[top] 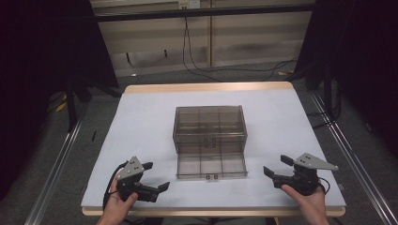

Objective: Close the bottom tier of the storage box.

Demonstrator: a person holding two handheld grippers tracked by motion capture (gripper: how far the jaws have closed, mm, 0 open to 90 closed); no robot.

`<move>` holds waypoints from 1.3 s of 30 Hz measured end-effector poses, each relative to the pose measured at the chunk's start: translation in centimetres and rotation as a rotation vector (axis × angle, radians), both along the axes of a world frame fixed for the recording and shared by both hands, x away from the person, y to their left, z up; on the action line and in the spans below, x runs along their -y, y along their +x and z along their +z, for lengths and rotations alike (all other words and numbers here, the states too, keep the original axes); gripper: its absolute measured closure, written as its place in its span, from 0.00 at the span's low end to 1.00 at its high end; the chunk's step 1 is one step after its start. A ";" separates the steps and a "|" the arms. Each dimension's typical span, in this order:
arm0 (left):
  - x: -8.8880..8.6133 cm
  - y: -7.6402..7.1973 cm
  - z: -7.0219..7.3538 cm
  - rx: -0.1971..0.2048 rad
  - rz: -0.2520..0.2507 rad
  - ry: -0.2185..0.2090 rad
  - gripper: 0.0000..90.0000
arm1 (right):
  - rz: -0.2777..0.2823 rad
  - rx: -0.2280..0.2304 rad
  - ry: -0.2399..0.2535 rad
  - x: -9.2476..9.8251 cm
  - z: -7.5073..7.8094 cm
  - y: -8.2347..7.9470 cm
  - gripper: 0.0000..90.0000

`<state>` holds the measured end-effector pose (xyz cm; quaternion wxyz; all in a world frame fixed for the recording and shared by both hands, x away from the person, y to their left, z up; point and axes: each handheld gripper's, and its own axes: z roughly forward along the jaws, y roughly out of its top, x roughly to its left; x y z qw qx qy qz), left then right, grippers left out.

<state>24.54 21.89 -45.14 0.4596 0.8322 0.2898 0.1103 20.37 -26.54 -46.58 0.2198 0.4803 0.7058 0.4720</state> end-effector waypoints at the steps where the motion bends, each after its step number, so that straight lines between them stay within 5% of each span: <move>1: 0.2 -0.1 0.1 0.007 -0.008 0.002 0.05 | 0.004 -0.005 -0.012 -0.1 0.0 0.0 0.20; 7: 0.6 -0.2 0.4 -0.034 -0.076 0.019 0.05 | 0.048 -0.021 -0.017 -0.6 0.0 0.1 0.19; 13: 1.1 -0.6 0.5 -0.012 -0.101 0.056 0.07 | 0.092 -0.032 -0.028 -1.1 0.0 0.2 0.19; 17: 1.9 -0.7 0.8 -0.030 -0.120 0.041 0.08 | 0.092 -0.036 -0.025 -1.1 -0.1 0.2 0.19; 23: 2.7 -1.0 0.9 -0.036 -0.160 0.021 0.19 | 0.101 -0.051 -0.027 -1.1 -0.2 0.2 0.19; 32: 4.5 -0.6 1.0 -0.043 -0.227 0.068 0.42 | 0.111 -0.076 -0.037 -1.3 -0.3 0.3 0.16; 39: 5.2 -0.1 1.3 -0.036 -0.247 0.059 0.55 | 0.122 -0.072 -0.037 -1.4 -0.3 0.3 0.16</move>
